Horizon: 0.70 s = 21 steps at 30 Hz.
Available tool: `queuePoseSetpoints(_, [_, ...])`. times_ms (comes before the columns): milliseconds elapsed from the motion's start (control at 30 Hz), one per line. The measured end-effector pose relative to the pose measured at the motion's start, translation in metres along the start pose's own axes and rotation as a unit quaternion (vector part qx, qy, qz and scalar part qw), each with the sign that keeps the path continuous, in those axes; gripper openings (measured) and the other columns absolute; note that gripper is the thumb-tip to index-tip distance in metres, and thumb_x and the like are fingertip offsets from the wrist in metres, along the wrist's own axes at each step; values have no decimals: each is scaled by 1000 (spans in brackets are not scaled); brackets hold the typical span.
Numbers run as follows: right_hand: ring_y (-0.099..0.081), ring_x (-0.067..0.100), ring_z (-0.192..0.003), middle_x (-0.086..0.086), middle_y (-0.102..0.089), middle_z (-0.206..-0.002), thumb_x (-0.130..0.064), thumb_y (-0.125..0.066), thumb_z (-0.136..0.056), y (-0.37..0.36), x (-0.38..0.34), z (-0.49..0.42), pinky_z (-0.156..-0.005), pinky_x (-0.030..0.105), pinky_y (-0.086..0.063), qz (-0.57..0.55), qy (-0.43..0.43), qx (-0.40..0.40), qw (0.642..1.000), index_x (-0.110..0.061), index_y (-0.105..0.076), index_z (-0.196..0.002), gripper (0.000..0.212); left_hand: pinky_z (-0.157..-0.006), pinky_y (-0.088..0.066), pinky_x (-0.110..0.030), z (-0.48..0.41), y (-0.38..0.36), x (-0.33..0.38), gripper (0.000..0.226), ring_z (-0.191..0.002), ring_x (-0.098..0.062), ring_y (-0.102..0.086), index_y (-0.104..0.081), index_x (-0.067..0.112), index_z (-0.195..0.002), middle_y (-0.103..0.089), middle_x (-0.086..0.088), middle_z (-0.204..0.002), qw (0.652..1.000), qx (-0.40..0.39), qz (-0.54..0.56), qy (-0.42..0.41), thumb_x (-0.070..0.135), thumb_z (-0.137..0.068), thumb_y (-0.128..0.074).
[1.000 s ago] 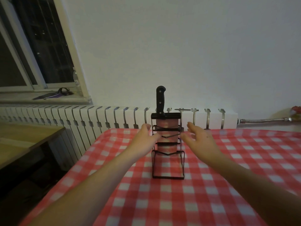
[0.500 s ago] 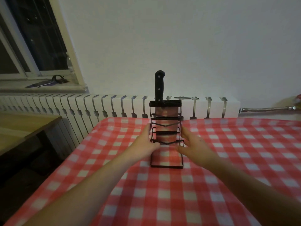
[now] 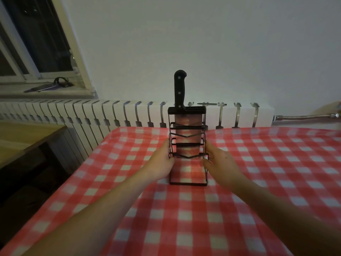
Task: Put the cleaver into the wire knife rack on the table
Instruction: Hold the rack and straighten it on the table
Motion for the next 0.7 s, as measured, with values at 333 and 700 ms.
queuePoseSetpoints(333, [-56, 10, -57, 0, -63, -77, -11, -55, -94, 5, -1, -2, -49, 26, -46, 23, -7, -8, 1000, -24, -46, -136, 45, -93, -44, -19, -5, -3, -2, 60, -118, -13, -56, -41, 22, -139, -59, 2, -132, 999, 3, -19, -28, -9, -88, -42])
queuePoseSetpoints(700, [-60, 2, -63, 0, -69, -91, -9, -55, -93, 15, 3, 1, -54, 22, -51, 31, -3, 5, 1000, -22, -46, -135, 44, -74, -39, 1, -9, -7, -2, 55, -109, -1, -58, -37, 18, -144, -61, 8, -129, 999, 2, -37, -28, -1, -93, -46])
Point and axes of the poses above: each hand's wrist, its own z-axis away from the middle knuckle, its own y-axis out of the back of the hand, x = y × z, the point moved 1 cm from there along -z, towards the middle knuckle
